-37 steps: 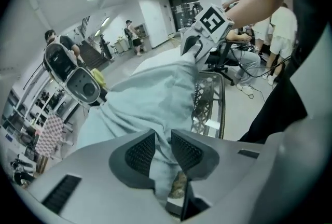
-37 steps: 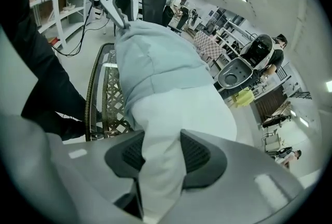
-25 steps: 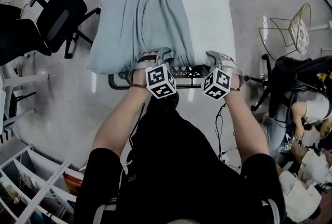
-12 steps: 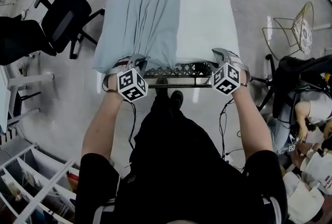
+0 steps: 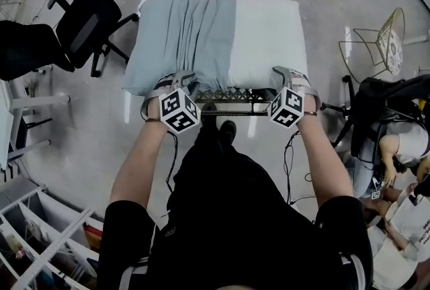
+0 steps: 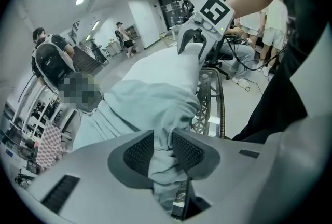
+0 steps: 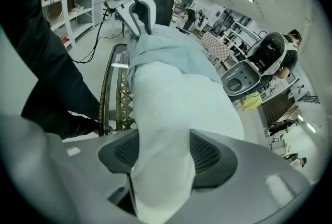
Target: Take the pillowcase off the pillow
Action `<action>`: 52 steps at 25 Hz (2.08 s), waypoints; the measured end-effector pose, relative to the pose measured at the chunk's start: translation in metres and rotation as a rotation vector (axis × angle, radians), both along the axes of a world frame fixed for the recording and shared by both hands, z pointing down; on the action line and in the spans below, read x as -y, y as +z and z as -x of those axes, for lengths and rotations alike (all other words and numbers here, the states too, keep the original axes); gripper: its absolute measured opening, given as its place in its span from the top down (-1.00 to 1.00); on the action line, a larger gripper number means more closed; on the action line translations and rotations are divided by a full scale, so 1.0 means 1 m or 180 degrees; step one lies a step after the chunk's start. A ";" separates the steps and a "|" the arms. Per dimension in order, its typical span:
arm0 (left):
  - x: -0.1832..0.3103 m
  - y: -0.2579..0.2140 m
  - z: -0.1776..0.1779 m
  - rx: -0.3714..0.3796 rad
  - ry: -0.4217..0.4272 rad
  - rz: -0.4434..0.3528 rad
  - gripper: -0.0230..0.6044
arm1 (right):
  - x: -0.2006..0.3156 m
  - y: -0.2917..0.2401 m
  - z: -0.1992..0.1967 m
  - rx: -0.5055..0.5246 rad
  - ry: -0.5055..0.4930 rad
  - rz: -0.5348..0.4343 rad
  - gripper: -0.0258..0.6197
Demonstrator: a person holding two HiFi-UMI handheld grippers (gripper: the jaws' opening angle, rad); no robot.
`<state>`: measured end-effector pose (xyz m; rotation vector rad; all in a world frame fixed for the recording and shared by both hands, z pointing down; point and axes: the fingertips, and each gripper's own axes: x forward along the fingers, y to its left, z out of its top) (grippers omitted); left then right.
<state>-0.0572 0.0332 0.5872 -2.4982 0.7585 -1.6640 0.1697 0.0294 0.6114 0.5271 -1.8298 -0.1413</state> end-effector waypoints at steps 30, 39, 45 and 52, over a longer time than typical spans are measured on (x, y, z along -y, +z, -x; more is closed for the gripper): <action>0.025 0.004 -0.053 0.0151 0.0471 -0.0564 0.81 | 0.034 0.014 0.064 -0.0211 -0.0382 -0.0420 0.19; 0.046 -0.034 -0.004 0.0133 0.0362 -0.0546 0.81 | 0.060 -0.031 0.045 0.0088 -0.0244 0.0006 0.23; 0.032 -0.040 -0.012 -0.0148 0.0195 -0.0397 0.65 | 0.057 -0.025 0.036 0.0072 -0.0177 0.0127 0.24; -0.001 -0.033 0.034 0.0096 -0.0118 -0.0430 0.22 | 0.054 -0.024 0.027 0.0068 -0.0086 0.0202 0.25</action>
